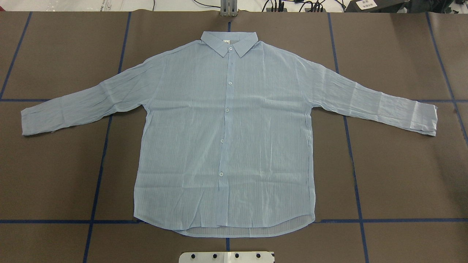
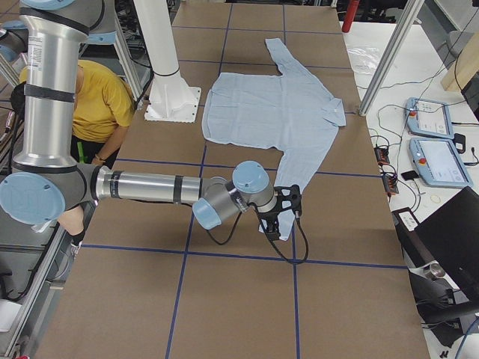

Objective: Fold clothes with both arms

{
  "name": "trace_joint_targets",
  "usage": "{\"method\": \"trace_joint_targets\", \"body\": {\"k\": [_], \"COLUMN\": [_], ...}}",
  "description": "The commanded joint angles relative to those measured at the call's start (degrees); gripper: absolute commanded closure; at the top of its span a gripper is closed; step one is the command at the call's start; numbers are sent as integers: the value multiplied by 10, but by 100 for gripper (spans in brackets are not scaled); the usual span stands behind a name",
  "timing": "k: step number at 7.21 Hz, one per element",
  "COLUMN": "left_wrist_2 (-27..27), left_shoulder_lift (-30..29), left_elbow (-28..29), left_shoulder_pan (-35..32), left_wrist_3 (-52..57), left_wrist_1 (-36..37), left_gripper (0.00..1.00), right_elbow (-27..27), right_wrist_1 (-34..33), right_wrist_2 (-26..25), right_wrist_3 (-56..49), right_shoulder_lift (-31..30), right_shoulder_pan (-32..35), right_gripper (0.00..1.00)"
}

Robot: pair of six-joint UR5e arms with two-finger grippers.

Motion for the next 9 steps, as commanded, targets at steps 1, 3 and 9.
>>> {"method": "trace_joint_targets", "body": {"k": [1,3,9], "left_wrist_2": [0,0,0], "left_shoulder_lift": [1,1,1], "left_elbow": [1,1,1], "left_shoulder_pan": [1,1,1], "left_wrist_3": [-1,0,2], "left_wrist_1": [-13,-17,-17], "left_gripper": [0,0,0], "right_elbow": [-71,-88,-134], "right_wrist_1": [76,78,78], "right_wrist_2": [-79,-79,-113], "right_wrist_3": [94,94,94], "right_shoulder_lift": [22,22,53], "right_shoulder_pan": [-76,-91,-133], "right_gripper": [11,11,34]}}
